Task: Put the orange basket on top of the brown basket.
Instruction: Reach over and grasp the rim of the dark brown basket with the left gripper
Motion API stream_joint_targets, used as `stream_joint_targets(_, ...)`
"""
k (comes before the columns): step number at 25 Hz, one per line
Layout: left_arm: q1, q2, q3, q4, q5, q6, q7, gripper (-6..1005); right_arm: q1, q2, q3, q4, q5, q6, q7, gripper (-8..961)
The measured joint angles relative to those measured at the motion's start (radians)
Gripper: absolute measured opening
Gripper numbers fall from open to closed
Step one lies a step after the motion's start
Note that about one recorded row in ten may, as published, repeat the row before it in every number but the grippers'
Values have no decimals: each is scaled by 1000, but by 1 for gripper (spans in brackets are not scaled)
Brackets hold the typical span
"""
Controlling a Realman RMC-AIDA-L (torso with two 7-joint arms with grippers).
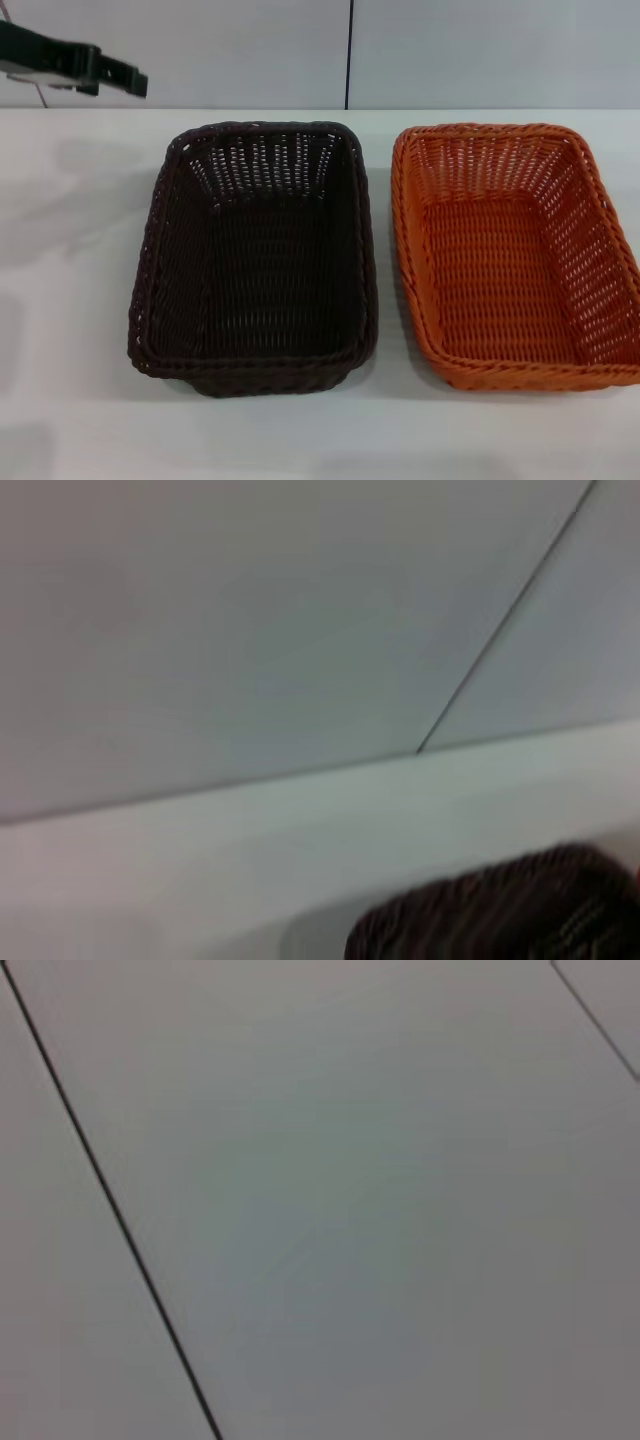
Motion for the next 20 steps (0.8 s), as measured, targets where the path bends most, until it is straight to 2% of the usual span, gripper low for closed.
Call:
stream_joint_targets(3,-5,-60,-50,-88,124,-82,-42,676,-5,-3,1,0,0,1,-4,667)
stream_joint_targets(4,-4,-95,-74,-131,179,-119,-62,676,-9,-8,2,1,0,1,-5,667)
stream_joint_targets(5,-4,-95,-74,-131,179,-119,-62,676,-9,-8,2,1,0,1,-5,667)
stream_joint_targets(6,-2,-110,-80,-147,201,-134,-72,676,-11,-10,1,3,0,0,-5,667)
stream_joint_targets(8,15,-160,-85,-201,280,-172,-108,676,-16,-17,3,4,0,0,-6,667)
stream_joint_targets(9,15,-160,-85,-201,280,-172,-108,675,-16,-19,4,5,0,0,-6,667)
stream_joint_targets(14,39,-193,-85,-220,294,-192,-116,675,-18,-24,11,5,0,2,-6,666)
stream_joint_targets(20,48,-211,-84,-209,301,-195,-117,680,-18,-24,11,5,-2,2,-7,666)
